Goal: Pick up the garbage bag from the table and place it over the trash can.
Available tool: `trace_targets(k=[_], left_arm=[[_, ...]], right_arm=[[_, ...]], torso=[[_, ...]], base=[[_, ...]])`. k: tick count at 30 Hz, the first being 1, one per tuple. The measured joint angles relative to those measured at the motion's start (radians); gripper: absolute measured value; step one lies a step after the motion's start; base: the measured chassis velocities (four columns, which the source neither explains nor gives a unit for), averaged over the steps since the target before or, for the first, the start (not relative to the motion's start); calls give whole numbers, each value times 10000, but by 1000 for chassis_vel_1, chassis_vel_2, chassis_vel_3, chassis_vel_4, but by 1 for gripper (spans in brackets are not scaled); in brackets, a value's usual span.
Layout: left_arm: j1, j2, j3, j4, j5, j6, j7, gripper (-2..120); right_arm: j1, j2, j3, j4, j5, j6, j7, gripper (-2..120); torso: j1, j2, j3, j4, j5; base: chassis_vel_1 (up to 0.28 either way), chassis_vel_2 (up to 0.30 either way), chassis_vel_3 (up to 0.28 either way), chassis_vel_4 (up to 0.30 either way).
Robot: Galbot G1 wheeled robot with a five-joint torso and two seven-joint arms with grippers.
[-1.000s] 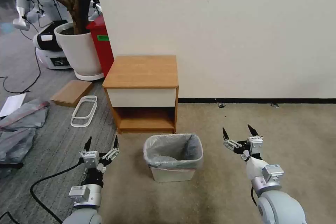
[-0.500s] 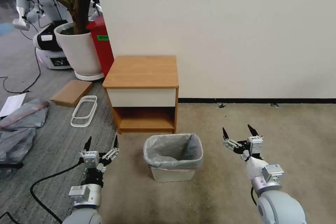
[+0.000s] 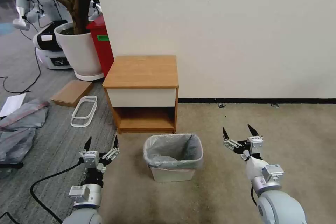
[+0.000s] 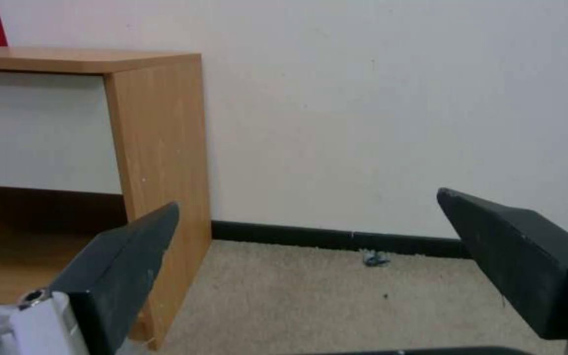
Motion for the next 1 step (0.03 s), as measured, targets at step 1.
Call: trace_targets(k=[1], left_arm=[[0,0,0,0,0,0,0,100]], right_arm=[[0,0,0,0,0,0,0,100]], torso=[[0,0,0,0,0]], base=[[0,0,0,0]])
